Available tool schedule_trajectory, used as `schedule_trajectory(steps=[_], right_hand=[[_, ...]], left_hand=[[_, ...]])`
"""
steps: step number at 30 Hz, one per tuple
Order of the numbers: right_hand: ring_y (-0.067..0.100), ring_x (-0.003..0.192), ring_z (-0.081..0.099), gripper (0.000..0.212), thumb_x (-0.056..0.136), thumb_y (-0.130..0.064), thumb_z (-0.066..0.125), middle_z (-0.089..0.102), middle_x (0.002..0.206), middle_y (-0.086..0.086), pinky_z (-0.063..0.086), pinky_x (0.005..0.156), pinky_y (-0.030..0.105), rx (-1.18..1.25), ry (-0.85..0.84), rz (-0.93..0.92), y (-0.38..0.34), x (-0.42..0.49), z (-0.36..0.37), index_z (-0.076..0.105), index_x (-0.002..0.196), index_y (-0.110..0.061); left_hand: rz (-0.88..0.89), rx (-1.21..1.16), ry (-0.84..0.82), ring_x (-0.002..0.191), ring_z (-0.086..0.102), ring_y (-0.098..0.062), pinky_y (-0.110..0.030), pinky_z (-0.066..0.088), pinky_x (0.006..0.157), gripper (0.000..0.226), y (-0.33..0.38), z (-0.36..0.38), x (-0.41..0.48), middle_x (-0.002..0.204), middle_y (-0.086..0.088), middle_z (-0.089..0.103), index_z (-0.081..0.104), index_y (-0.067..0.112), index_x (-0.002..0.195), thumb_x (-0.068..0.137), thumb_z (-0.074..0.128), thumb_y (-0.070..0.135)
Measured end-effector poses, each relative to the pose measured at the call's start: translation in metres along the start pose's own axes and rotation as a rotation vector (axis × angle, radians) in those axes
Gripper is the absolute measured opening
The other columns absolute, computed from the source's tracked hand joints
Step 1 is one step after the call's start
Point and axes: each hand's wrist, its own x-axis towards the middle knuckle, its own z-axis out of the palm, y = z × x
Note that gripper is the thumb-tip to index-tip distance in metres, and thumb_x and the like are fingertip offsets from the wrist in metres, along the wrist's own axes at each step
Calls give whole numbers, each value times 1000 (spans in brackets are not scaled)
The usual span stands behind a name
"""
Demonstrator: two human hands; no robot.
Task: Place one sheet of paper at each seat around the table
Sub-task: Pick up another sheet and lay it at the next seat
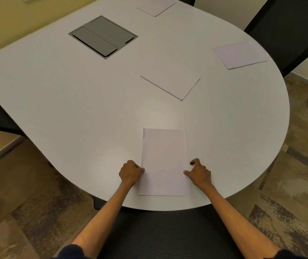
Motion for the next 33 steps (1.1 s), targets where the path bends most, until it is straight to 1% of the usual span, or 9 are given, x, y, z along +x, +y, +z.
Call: schedule_trajectory(steps=[5,7,10,14,16,19,21,23,33], right_hand=[[24,98,65,51,90,-31,65,67,106,6,40,95,38,-85,19,-130,-1,1,-1,42,134,-21],[22,102,62,54,91,-30,63,62,115,5,38,94,37,-138,25,-189,-2,1,0,39,139,-25],[22,113,57,57,91,-31,63,52,130,5,38,98,39,-202,44,-240,-5,2,1,38,142,-28],[21,131,44,63,90,-39,64,41,146,4,35,106,39,-229,67,-325,-7,4,1,38,146,-26],[21,139,35,72,88,-43,65,33,153,3,31,112,40,-240,24,-367,-8,5,1,32,150,-27],[20,148,21,88,84,-48,68,20,161,1,22,119,43,-277,-59,-396,-10,6,3,20,155,-27],[20,150,16,94,83,-49,70,14,163,0,18,122,43,-293,-97,-395,-11,6,6,15,156,-25],[20,152,12,96,83,-49,69,9,165,1,15,123,43,-320,-125,-393,-10,6,9,13,157,-24],[21,152,9,94,84,-48,68,6,165,1,12,123,42,-357,-124,-397,-8,11,12,14,156,-23]], left_hand=[[17,24,26,62,54,-20,-26,39,59,16,-2,-1,-1,72,-1,63,65,11,72,76,69,26],[37,27,34,69,53,-20,-27,39,64,14,-3,-2,-1,78,2,59,60,16,80,76,69,27],[98,29,61,88,61,-23,-30,42,72,31,-7,-2,0,96,0,64,59,13,103,80,69,31],[383,135,135,107,56,-22,-34,41,87,49,-9,-2,1,120,-1,55,53,15,116,79,74,39],[548,260,116,128,45,-21,-35,38,98,68,-9,-3,2,139,0,45,48,17,129,75,76,46],[680,466,-7,152,14,-20,-39,24,119,99,-6,-3,6,163,-2,18,26,19,152,74,74,57],[693,570,-100,154,0,-19,-42,12,124,111,-6,-1,9,166,-1,2,10,17,157,74,70,62],[666,633,-165,154,-4,-18,-44,8,124,115,-8,2,11,166,-3,-4,3,15,157,75,68,63],[655,674,-175,154,-6,-20,-47,4,124,114,-12,4,13,166,-4,-9,-4,15,157,79,67,59]])
